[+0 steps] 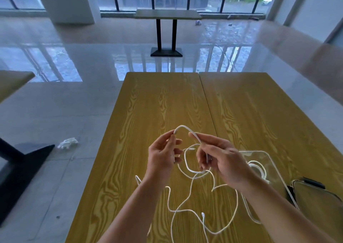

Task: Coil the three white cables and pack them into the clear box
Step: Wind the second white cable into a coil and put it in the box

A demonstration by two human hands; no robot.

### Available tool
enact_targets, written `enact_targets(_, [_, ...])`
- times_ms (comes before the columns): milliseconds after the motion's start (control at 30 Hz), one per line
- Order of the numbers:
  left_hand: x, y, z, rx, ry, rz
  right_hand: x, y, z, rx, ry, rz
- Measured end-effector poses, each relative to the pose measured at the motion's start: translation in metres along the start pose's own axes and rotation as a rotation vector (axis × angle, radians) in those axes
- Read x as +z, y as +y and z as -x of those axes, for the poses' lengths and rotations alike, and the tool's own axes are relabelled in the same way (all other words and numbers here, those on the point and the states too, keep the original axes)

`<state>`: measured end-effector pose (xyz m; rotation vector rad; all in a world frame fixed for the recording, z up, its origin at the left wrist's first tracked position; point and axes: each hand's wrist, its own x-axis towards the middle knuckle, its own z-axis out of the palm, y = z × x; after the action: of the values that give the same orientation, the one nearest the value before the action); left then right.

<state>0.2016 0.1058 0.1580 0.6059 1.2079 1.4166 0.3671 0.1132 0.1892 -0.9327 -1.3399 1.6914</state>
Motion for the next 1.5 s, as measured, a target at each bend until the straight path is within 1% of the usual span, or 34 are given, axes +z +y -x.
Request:
enact_targets(67, [0.003,0.011,0.004,-0.074,-0.049,-0.037,0.002,-0.001,0.003,-0.034,-0.046,0.142])
enact_targets(133, [0.003,0.021,0.007,-0.147,-0.152,-0.09,0.004,-0.003,0.005,-0.046,-0.071,0.254])
enact_targets(200, [0.0,0.03,0.009,-0.183,-0.266,-0.102,0.008,-0.002,0.008,-0.065,-0.121,0.387])
enact_targets(267, [-0.002,0.042,0.013,-0.154,-0.339,-0.18,0.013,0.001,0.01,-0.105,-0.166,0.553])
enact_targets(333, [-0.001,0.054,0.018,-0.089,-0.376,-0.316,0.016,0.006,0.008,-0.173,-0.207,0.748])
enact_targets(400, [0.0,0.063,0.022,-0.033,-0.386,-0.414,0.019,0.007,0.004,-0.235,-0.269,0.924])
enact_targets(467, [0.0,0.07,0.023,-0.025,-0.376,-0.446,0.024,0.005,0.001,-0.241,-0.324,1.03])
enact_targets(533, [-0.003,0.076,0.026,-0.031,-0.372,-0.442,0.029,0.001,-0.001,-0.171,-0.388,1.063])
enact_targets(600, [-0.006,0.082,0.029,-0.042,-0.386,-0.421,0.031,-0.002,-0.001,-0.043,-0.481,1.071])
enact_targets(667, [-0.009,0.089,0.031,-0.054,-0.407,-0.37,0.033,-0.003,-0.001,0.074,-0.589,1.132])
enact_targets(767, [-0.017,0.098,0.035,-0.059,-0.436,-0.352,0.038,-0.01,-0.001,0.234,-0.731,1.335])
enact_targets(867, [-0.025,0.103,0.039,-0.063,-0.456,-0.383,0.043,-0.014,-0.013,0.305,-0.843,1.63])
enact_targets(933, [-0.029,0.103,0.042,-0.062,-0.442,-0.389,0.045,-0.012,-0.024,0.357,-0.869,1.77])
enact_targets(1000, [-0.034,0.102,0.042,-0.045,-0.407,-0.397,0.045,-0.009,-0.038,0.393,-0.843,1.924])
enact_targets(1067, [-0.039,0.1,0.043,-0.028,-0.371,-0.413,0.047,-0.013,-0.048,0.346,-0.774,2.046])
enact_targets(1167, [-0.042,0.096,0.043,-0.009,-0.332,-0.418,0.048,-0.027,-0.057,0.248,-0.641,2.06])
enact_targets(1233, [-0.043,0.094,0.042,0.014,-0.278,-0.413,0.042,-0.033,-0.061,0.212,-0.549,2.01])
enact_targets(1300, [-0.047,0.091,0.04,0.043,-0.215,-0.419,0.035,-0.039,-0.065,0.193,-0.469,1.899])
enact_targets(1367, [-0.052,0.088,0.038,0.066,-0.174,-0.42,0.029,-0.047,-0.068,0.202,-0.396,1.703])
enact_targets(1467, [-0.055,0.082,0.035,0.09,-0.133,-0.385,0.022,-0.059,-0.064,0.227,-0.271,1.243])
enact_targets(1500, [-0.055,0.081,0.034,0.098,-0.119,-0.37,0.021,-0.062,-0.062,0.215,-0.239,1.126])
